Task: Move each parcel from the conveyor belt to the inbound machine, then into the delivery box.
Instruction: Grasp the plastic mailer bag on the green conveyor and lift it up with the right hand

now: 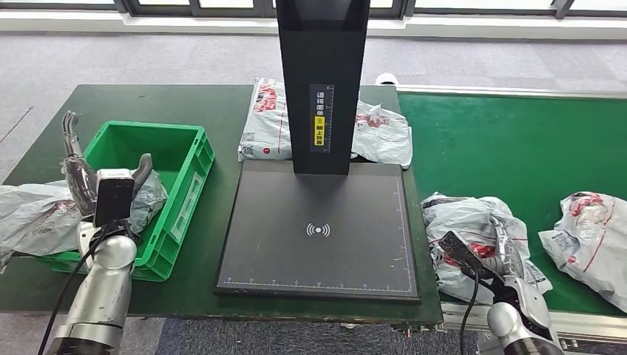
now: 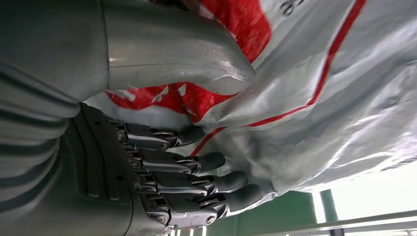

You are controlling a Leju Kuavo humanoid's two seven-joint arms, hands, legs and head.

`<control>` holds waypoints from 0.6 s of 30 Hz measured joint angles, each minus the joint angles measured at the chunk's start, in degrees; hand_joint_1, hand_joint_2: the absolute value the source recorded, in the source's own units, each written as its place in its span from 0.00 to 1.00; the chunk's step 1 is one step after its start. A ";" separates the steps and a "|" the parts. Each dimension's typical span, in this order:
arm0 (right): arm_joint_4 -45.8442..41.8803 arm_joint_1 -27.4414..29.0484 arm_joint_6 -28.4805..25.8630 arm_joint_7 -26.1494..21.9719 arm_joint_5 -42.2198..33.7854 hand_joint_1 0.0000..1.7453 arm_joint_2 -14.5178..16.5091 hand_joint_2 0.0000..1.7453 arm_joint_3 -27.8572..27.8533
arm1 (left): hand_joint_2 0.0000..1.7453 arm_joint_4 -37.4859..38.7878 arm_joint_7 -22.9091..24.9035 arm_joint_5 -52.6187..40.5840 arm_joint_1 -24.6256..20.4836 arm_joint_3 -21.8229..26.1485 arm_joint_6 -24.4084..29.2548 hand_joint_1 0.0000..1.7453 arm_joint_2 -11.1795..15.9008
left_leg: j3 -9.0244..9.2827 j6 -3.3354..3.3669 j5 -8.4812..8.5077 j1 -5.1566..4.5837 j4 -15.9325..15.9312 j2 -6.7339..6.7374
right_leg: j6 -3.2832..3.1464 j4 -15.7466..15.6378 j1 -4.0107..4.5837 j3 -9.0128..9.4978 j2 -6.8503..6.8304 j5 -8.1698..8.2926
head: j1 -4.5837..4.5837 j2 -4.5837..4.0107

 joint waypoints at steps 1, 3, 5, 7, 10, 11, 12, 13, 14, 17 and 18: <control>0.38 -0.05 -0.32 0.32 0.18 0.00 -0.14 1.00 0.00 | 1.00 -0.03 -0.02 0.05 0.09 -0.22 0.00 0.00 0.03 | 0.00 0.00 0.00 0.00 0.00 0.00 | 0.00 0.00 0.00 0.00 0.00 0.00 | 0.00 0.00; 0.90 -0.06 -0.36 1.10 0.90 0.00 -0.32 1.00 0.00 | 1.00 -0.03 -0.03 0.24 0.21 -0.66 0.00 0.00 0.13 | 0.00 0.00 0.00 0.00 0.00 0.01 | 0.00 0.00 0.00 -0.01 0.01 0.00 | 0.00 0.00; 1.17 -0.04 0.28 2.16 1.92 0.00 -0.46 1.00 0.00 | 1.00 -0.03 -0.02 0.37 0.27 -0.98 0.00 0.00 0.21 | 0.00 0.00 0.00 0.00 0.00 0.01 | 0.00 -0.01 0.00 -0.01 0.01 0.00 | 0.00 0.00; 1.29 0.04 1.98 3.26 2.99 0.26 -0.75 1.00 0.01 | 1.00 -0.02 0.07 0.36 0.30 -1.11 -0.13 0.00 0.21 | 0.00 0.00 0.00 0.00 0.00 0.00 | 0.00 -0.01 0.00 -0.02 0.00 0.00 | -0.01 0.00; 1.37 0.28 5.27 4.19 4.27 0.96 -1.55 1.00 0.43 | 1.00 0.19 0.23 0.30 0.31 -1.30 -0.40 0.00 0.21 | 0.00 0.00 0.00 0.00 0.00 0.01 | 0.00 -0.01 0.00 -0.02 0.01 0.00 | -0.01 0.00; 1.39 0.34 6.11 4.23 4.61 1.00 -1.76 1.00 0.64 | 1.00 0.33 0.26 0.30 0.31 -1.34 -0.43 0.00 0.21 | 0.00 0.00 0.00 0.00 0.00 0.01 | 0.00 -0.01 0.00 -0.02 0.01 0.00 | -0.01 0.00; 1.43 0.38 6.86 4.21 4.95 1.00 -1.95 1.00 0.80 | 1.00 0.50 0.27 0.30 0.31 -1.36 -0.45 0.00 0.21 | 0.00 0.00 0.00 0.00 0.00 0.02 | 0.00 -0.01 0.00 -0.02 0.02 0.00 | -0.01 0.00; 1.46 0.39 7.51 4.16 5.25 1.00 -2.10 1.00 0.89 | 1.00 0.67 0.27 0.30 0.31 -1.37 -0.48 0.00 0.21 | 0.00 0.00 0.00 0.00 0.00 0.02 | 0.00 -0.01 0.00 -0.02 0.02 0.00 | -0.01 0.00; 1.49 0.40 8.06 4.05 5.46 1.00 -2.26 1.00 0.96 | 1.00 0.85 0.26 0.31 0.31 -1.37 -0.50 0.00 0.21 | 0.00 0.00 0.00 0.00 0.00 0.02 | 0.00 -0.01 0.00 -0.02 0.02 0.00 | -0.01 0.00; 1.55 0.41 9.31 3.42 5.68 1.00 -2.97 1.00 1.57 | 1.00 1.37 0.12 0.31 0.31 -1.37 -0.57 0.00 0.21 | 0.00 0.00 0.00 0.00 0.01 0.01 | 0.00 -0.02 0.00 -0.02 0.02 0.00 | 0.00 0.00; 1.55 0.41 9.58 3.25 5.70 1.00 -3.20 1.00 1.78 | 1.00 1.52 0.08 0.31 0.31 -1.37 -0.59 0.00 0.21 | 0.00 0.00 0.00 0.00 0.01 0.02 | 0.00 -0.02 0.00 -0.02 0.02 0.00 | 0.00 0.00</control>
